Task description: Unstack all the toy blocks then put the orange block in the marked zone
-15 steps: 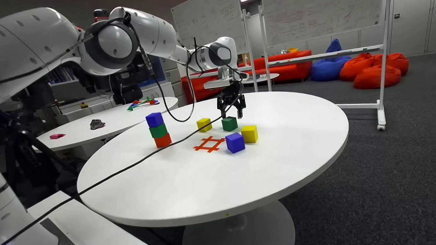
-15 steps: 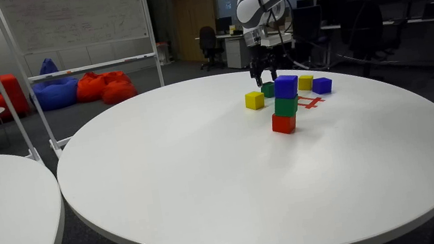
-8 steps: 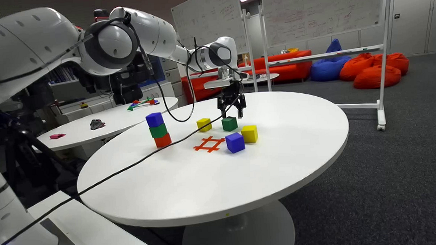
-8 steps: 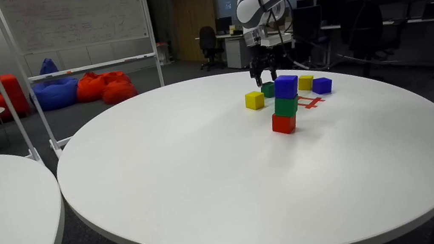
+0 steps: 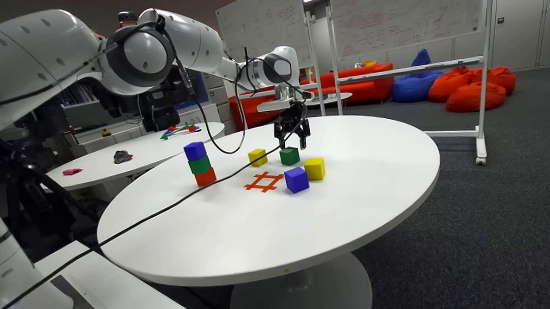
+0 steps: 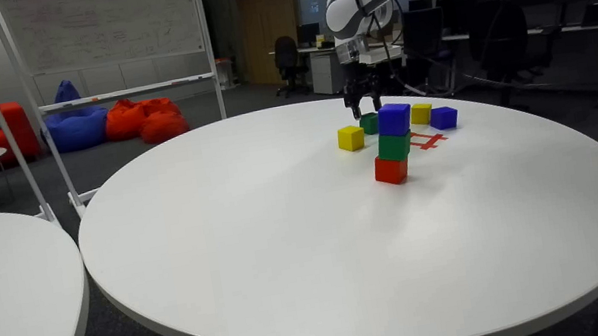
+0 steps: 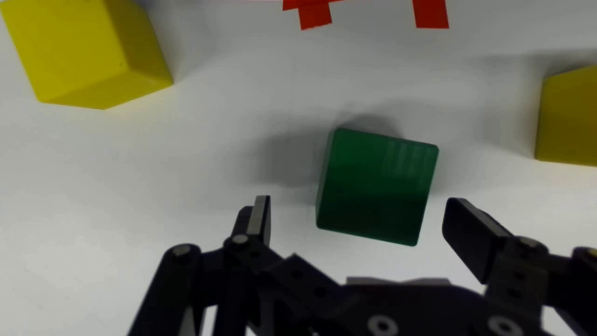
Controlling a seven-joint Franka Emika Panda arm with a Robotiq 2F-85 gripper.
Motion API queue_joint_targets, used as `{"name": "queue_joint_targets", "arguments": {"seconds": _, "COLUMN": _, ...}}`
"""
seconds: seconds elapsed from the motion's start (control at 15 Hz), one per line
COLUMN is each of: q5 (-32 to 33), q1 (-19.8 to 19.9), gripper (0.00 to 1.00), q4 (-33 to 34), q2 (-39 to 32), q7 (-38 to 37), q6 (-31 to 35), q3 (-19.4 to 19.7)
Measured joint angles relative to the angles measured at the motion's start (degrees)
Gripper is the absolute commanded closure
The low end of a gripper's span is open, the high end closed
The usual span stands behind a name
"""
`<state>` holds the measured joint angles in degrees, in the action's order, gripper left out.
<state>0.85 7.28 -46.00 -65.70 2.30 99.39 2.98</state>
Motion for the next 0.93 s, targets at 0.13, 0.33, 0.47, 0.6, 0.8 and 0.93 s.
{"name": "queue_joint_targets", "arguments": {"seconds": 0.13, "q5": 0.00, "q1": -0.02, "gripper": 0.00, "q4": 0.00, "q2": 0.00, "q7": 0.00, "q6": 0.02, "q3": 0.00}}
{"name": "queue_joint_targets", "arguments": {"seconds": 0.33, "q5": 0.00, "q1": -0.07, "gripper": 0.00, "q4": 0.00, "q2": 0.00, "q7": 0.00, "q6": 0.04, "q3": 0.00}}
{"name": "queue_joint_targets", "arguments": {"seconds": 0.47, "q5": 0.00, "q1": -0.12, "gripper": 0.00, "q4": 0.00, "q2": 0.00, "q7": 0.00, "q6": 0.13, "q3": 0.00}}
{"name": "queue_joint_targets", "arguments": {"seconds": 0.6, "q5": 0.00, "q1": -0.24, "gripper": 0.00, "q4": -0.07, "q2": 0.10, "q7": 0.00, "q6": 1.00, "q3": -0.03}}
{"name": "queue_joint_targets", "arguments": {"seconds": 0.8, "q5": 0.00, "q1": -0.77, "gripper": 0.00, "q4": -1.49, "q2": 1.26, "q7": 0.01, "q6": 5.62, "q3": -0.09}}
{"name": "queue_joint_targets", "arguments": {"seconds": 0.93, "q5": 0.17, "q1": -1.30, "gripper": 0.00, "q4": -4.25, "q2": 3.29, "q7": 0.02, "q6": 9.72, "q3": -0.06}}
